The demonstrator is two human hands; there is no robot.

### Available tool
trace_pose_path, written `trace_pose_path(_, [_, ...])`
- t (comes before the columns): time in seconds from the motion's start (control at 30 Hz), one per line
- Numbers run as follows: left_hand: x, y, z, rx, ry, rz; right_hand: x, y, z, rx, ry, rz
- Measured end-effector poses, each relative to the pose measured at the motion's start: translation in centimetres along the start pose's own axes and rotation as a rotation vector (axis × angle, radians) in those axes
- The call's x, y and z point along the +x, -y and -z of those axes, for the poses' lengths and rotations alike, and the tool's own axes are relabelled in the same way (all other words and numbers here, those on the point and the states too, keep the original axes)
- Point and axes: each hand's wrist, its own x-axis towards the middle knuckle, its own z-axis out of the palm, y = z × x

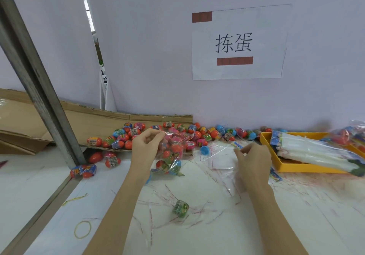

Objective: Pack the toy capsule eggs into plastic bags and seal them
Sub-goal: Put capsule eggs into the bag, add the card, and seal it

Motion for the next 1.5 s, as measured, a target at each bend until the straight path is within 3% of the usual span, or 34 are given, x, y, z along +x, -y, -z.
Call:
trace_pose_path(0.17, [-0.2,0.2,-0.5,-0.031,0.027,0.030,-0.6,-0.1,-0.4,0.149,-0.061,0.144])
trace_pose_path(0.27, [-0.4,0.1,-0.9,-0.039,0.039,0.034,-2.8,1.6,-1.2,0.393,0.124,0.375])
trace_pose_path(0.37, [-0.7,0.2,-1.1,-0.101,0.101,0.044,-5.2,3.7,-2.2,0.715,0.437,0.352])
trace_pose_path(0.47, [-0.9,0.2,-1.4,-0.151,0.162,0.067,-5.9,4.2,-3.1,0.860,0.437,0.308])
trace_pose_path(0.63, [-0.4,0.1,-1.3,-0.309,0.335,0.230,-5.2,3.3,-3.0,0.863,0.407,0.240])
trace_pose_path(0.77, [-0.3,0.5,-0.8,-0.175,0.462,0.147,-4.9,3.3,-2.5,0.842,0.374,0.229])
trace_pose_path(1.0, [0.1,1.2,-0.2,-0.156,0.363,0.175,-4.4,3.0,-1.7,0.876,0.369,0.266])
trace_pose_path(1.17, [0.0,1.2,-0.2,-0.168,0.380,0.152,-4.0,2.7,-1.3,0.900,0.405,0.274])
trace_pose_path(1.5, [-0.3,1.1,-0.1,-0.099,0.335,0.028,-3.4,2.2,-0.9,0.921,0.446,0.254])
